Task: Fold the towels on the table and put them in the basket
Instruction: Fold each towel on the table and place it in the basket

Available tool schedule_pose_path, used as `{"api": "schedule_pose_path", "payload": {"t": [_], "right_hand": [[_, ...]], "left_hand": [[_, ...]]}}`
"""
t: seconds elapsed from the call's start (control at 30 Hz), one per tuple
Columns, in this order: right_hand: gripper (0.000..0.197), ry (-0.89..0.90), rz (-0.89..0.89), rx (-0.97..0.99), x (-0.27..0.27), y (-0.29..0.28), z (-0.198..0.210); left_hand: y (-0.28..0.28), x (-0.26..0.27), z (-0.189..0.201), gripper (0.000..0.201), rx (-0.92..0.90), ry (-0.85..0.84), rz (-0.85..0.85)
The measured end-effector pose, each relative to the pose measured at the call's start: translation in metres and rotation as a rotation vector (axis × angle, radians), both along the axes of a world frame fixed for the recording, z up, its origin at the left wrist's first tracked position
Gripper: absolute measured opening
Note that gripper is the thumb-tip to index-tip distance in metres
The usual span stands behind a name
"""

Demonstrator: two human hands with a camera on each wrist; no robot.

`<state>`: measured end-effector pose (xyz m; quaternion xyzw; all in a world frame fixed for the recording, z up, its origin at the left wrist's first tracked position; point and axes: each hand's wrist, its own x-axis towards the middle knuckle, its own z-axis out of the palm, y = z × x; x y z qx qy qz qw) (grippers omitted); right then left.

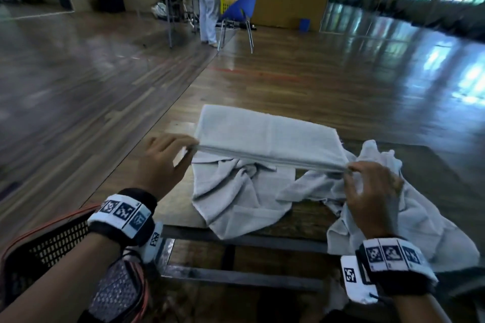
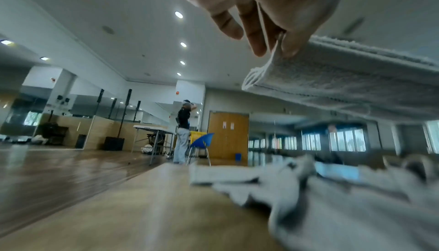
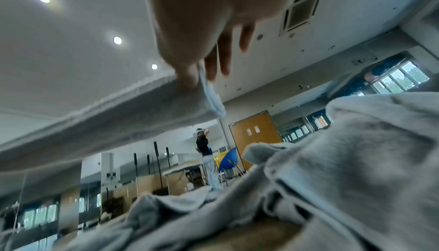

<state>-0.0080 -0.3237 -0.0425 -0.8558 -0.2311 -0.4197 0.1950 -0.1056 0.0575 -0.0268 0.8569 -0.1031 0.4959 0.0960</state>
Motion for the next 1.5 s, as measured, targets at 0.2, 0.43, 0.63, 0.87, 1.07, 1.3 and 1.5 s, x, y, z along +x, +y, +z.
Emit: {"api": "schedule_pose_path", "payload": {"t": [0.2,0.43,0.63,0.87,1.07,1.3,1.5], "right_hand": [[0.015,0.655,0.173,-0.488,-0.004,-0.004,-0.047],[0.018,0.764,0.145,-0.611,0.003,-0.004,-0.061],[0.016,0.816,0.147,-0.619,0.007,-0.001,-0.058],[0.008,0.711,0.160,-0.503,0.001,-0.001,-0.051],[0.018,0.570,0.204,-0.492,-0.014,0.030,-0.046],[0.031,0.598,0.153,-0.287,-0.001,0.122,-0.047],[0.050,0.709,0.067,-0.433,0.005,0.156,-0.081]], "left_hand": [[0.011,-0.016,-0.058,0.013,0.325,0.840,-0.059],[0.016,-0.021,-0.071,0.019,0.260,1.010,-0.070],[0.018,-0.020,-0.074,0.017,0.179,1.002,-0.089],[0.027,-0.023,-0.067,0.007,0.184,0.915,-0.076],[0.001,-0.020,-0.067,0.009,0.171,0.827,-0.043],[-0.073,0.034,-0.075,0.044,0.009,0.879,0.088],[-0.076,0.059,-0.111,0.055,0.042,1.048,0.196]]}}
